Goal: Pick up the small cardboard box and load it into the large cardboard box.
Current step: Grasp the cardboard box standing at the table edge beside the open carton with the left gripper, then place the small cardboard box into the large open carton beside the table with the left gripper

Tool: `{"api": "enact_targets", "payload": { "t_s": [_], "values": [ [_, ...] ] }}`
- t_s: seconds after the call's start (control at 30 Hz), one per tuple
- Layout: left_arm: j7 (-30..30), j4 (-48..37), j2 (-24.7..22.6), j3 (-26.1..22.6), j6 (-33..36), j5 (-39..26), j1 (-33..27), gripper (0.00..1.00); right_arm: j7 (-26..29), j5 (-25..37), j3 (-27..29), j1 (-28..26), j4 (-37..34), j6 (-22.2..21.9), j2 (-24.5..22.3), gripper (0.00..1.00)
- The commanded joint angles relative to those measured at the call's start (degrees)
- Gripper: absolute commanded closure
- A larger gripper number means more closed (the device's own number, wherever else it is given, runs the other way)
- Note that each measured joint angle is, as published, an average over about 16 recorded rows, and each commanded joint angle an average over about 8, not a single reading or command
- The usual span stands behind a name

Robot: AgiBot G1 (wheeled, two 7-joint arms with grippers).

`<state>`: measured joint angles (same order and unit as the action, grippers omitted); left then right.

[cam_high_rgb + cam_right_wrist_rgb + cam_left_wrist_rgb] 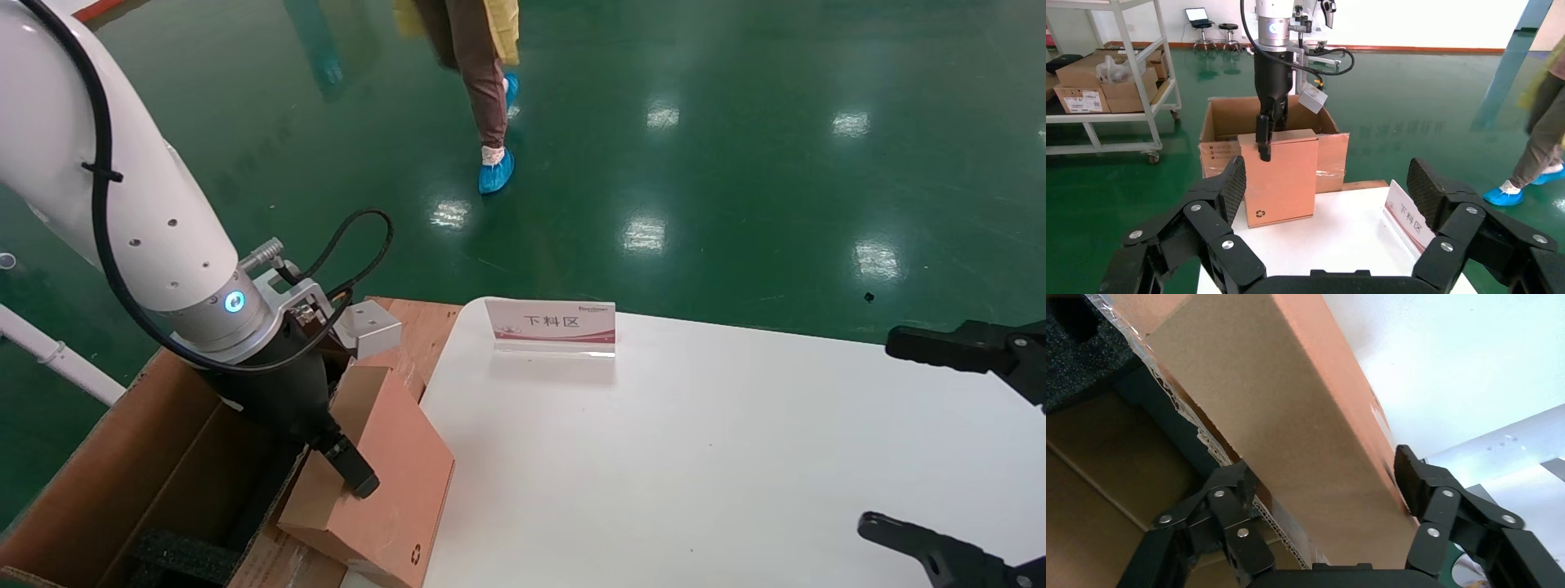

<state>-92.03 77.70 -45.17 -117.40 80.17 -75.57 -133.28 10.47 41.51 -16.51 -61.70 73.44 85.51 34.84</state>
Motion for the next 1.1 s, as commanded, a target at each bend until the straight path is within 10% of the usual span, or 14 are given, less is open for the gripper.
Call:
{"api": "enact_targets", "payload": {
  "t_s": [0.03,0.37,0.63,1.1],
  "values": [
    [0.01,0.0,-0.01,0.01,0.01,0.01,-0.01,1.0,0.0,0.0,0.0,0.0,0.0,0.0,0.0,1.0],
    [0.02,0.0,-0.02,0.05,0.06,0.05,-0.04,1.0,0.0,0.0,0.0,0.0,0.0,0.0,0.0,0.99],
    [0.82,-1.08,0.05,0.57,0.06,0.21,-0.87,1.0,-0.01,0.0,-0.01,-0.01,-0.01,0.0,0.0,0.0],
    [6.12,-5.95,3.64,7.14,1.75,-0.57,-16.76,1.0,-0.04,-0.03,-0.06,-0.04,-0.05,0.01,-0.01,0.0]
  ]
}}
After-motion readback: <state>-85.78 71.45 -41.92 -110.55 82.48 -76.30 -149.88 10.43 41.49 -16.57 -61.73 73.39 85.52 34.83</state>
